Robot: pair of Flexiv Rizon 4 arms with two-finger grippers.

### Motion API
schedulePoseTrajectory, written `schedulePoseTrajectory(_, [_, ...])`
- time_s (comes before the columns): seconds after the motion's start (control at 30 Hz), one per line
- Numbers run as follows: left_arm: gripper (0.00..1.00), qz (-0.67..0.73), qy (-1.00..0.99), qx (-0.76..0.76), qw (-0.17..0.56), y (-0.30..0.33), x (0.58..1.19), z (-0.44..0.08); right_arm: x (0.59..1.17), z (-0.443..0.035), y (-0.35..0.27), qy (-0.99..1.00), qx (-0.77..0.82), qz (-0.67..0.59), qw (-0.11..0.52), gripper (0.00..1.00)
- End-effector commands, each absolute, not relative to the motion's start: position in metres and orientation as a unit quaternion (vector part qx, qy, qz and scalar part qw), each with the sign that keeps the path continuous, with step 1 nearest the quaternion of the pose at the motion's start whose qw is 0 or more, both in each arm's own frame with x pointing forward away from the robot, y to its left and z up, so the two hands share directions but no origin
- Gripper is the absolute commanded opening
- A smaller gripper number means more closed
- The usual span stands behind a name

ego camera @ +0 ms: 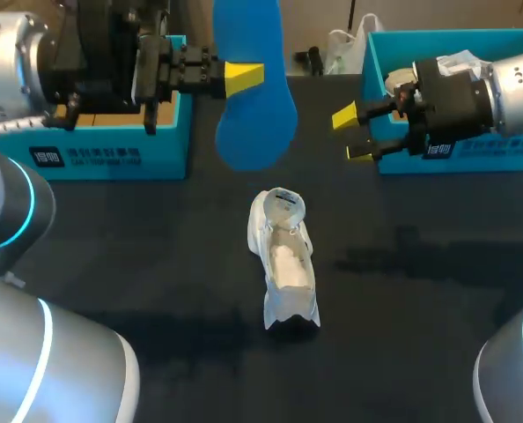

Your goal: Take the shoe out of the shoebox, open the shoe tongue, remove and reinsert the insole, then place the shoe into the shoebox

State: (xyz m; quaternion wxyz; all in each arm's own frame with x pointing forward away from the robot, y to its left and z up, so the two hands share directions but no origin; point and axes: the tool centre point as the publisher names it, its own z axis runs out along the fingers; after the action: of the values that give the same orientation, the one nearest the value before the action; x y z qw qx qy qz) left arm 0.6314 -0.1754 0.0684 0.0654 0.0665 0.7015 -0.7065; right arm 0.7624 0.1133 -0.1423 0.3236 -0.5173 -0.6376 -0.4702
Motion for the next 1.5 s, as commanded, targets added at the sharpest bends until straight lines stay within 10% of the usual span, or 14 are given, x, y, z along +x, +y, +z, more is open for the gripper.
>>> schedulePoseTrajectory(0.03, [0.00,-0.701,0.639,0.197,0.250,-0.176,0.625,0.062,0.764,-0.142,0.116,-0.638,-0.518,-0.469,0.323,1.00])
schedulePoseTrajectory(0.4, [0.00,-0.617,0.481,0.442,0.439,-0.175,0.652,0.024,0.769,-0.116,0.123,-0.621,-0.501,-0.462,0.387,1.00])
schedulePoseTrajectory(1.5, [0.00,-0.385,0.376,0.611,0.580,-0.175,0.724,-0.036,0.773,-0.094,0.112,-0.558,-0.510,-0.482,0.443,1.00])
